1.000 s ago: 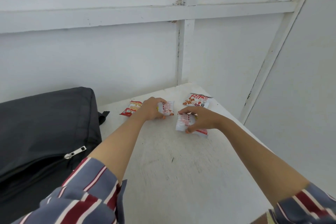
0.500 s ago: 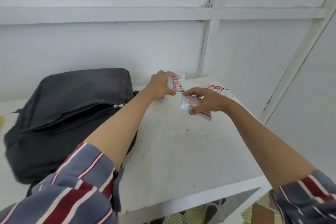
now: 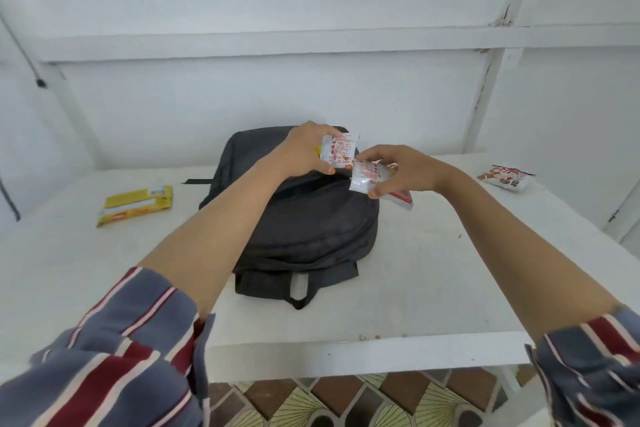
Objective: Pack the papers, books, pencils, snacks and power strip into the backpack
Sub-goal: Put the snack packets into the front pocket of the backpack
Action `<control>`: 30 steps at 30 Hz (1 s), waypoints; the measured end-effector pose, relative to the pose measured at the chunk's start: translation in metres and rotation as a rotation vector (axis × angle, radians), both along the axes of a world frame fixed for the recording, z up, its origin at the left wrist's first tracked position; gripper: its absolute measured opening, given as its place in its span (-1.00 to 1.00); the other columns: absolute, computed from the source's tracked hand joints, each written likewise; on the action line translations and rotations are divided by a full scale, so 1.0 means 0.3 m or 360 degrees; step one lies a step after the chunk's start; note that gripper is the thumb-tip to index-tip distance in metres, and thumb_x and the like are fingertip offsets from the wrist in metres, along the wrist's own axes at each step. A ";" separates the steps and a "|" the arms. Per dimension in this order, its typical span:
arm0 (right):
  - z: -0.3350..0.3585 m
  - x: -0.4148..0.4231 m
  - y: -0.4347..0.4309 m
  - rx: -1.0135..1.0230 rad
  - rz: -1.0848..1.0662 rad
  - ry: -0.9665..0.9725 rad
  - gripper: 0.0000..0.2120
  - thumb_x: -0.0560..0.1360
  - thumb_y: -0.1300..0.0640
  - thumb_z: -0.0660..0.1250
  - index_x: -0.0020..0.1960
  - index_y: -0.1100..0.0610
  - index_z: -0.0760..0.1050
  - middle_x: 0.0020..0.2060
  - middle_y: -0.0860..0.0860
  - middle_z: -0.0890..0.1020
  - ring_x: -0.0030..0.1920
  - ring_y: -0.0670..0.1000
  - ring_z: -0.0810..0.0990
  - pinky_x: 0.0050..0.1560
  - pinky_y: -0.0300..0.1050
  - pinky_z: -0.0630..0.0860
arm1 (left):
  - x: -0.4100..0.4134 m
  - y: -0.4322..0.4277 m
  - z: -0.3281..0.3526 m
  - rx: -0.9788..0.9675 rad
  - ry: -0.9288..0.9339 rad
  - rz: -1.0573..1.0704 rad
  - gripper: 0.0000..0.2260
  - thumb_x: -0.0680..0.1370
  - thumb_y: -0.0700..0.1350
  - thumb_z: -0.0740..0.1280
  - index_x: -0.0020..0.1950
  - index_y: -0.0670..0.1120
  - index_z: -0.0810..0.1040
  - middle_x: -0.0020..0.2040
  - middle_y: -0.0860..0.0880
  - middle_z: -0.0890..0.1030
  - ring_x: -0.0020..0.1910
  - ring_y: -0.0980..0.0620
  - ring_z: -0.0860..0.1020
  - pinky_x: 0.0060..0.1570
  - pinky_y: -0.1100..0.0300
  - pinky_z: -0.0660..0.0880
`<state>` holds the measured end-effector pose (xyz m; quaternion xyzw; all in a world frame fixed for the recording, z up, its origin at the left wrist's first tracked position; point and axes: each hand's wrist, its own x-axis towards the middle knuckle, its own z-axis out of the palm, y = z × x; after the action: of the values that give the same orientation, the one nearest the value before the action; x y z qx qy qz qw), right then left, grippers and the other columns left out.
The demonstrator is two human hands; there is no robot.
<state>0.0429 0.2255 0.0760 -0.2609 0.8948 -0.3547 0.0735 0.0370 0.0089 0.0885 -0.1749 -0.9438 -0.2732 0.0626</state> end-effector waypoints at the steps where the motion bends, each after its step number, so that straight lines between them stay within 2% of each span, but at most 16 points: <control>1: 0.001 0.011 -0.044 0.0005 0.0023 -0.0007 -0.49 0.34 0.21 0.49 0.22 -0.05 0.42 0.05 -0.19 0.48 0.05 -0.16 0.45 -0.09 -0.39 0.38 | 0.019 -0.048 -0.001 -0.0010 -0.0008 -0.0003 -0.42 0.34 -0.21 0.52 0.33 -0.06 0.44 0.20 -0.04 0.47 0.12 0.04 0.41 0.08 0.26 0.29; 6: -0.010 0.057 -0.226 0.0046 0.0097 -0.0061 -0.46 0.33 0.20 0.50 0.22 -0.02 0.37 0.03 -0.25 0.45 0.02 -0.27 0.45 -0.07 -0.40 0.35 | 0.071 -0.251 -0.022 -0.0112 0.0012 0.0030 -0.41 0.34 -0.18 0.53 0.33 -0.04 0.43 0.22 -0.02 0.46 0.12 0.08 0.36 0.08 0.24 0.26; 10: -0.043 0.070 -0.296 0.0084 0.0135 -0.0099 -0.50 0.32 0.21 0.51 0.18 0.00 0.41 0.04 -0.23 0.48 0.04 -0.30 0.44 -0.06 -0.41 0.34 | 0.073 -0.331 -0.054 -0.0136 -0.0017 0.0013 -0.39 0.33 -0.17 0.53 0.34 -0.03 0.41 0.23 -0.05 0.42 0.18 0.03 0.35 0.08 0.24 0.23; 16: -0.049 0.043 -0.322 0.0221 0.0208 -0.0113 -0.52 0.34 0.20 0.50 0.20 0.04 0.43 0.07 -0.14 0.49 0.09 -0.16 0.46 0.03 -0.38 0.39 | 0.011 -0.364 -0.100 -0.0122 -0.0049 -0.0009 -0.38 0.33 -0.15 0.53 0.34 0.02 0.41 0.25 -0.06 0.42 0.22 -0.02 0.36 0.11 0.21 0.24; 22: -0.028 0.007 -0.336 0.0323 0.0297 -0.0104 -0.53 0.36 0.19 0.49 0.21 0.02 0.43 0.01 -0.23 0.46 0.03 -0.25 0.45 -0.04 -0.42 0.38 | -0.060 -0.354 -0.106 -0.0077 -0.0035 0.0088 -0.40 0.34 -0.13 0.52 0.34 0.05 0.41 0.27 -0.06 0.40 0.25 -0.05 0.34 0.22 0.11 0.27; 25: -0.027 -0.003 -0.352 0.0361 0.0334 -0.0088 -0.55 0.36 0.18 0.49 0.19 0.04 0.43 -0.01 -0.21 0.46 0.04 -0.19 0.46 0.01 -0.39 0.39 | -0.087 -0.340 -0.116 -0.0020 -0.0032 0.0174 -0.40 0.34 -0.13 0.52 0.34 0.04 0.41 0.29 -0.09 0.37 0.28 -0.10 0.31 0.31 0.01 0.27; 30: -0.034 -0.006 -0.368 0.0374 0.0343 -0.0030 -0.55 0.37 0.16 0.48 0.21 0.07 0.45 0.06 -0.11 0.47 0.11 -0.08 0.46 0.06 -0.31 0.41 | -0.093 -0.327 -0.142 0.0045 -0.0090 0.0156 -0.42 0.34 -0.14 0.51 0.31 -0.01 0.41 0.34 -0.10 0.26 0.32 -0.08 0.28 0.34 0.05 0.25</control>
<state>0.0412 0.1151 0.0657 -0.3417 0.8963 -0.2400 0.1495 0.0091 -0.0893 0.0458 -0.1198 -0.9487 -0.2880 0.0516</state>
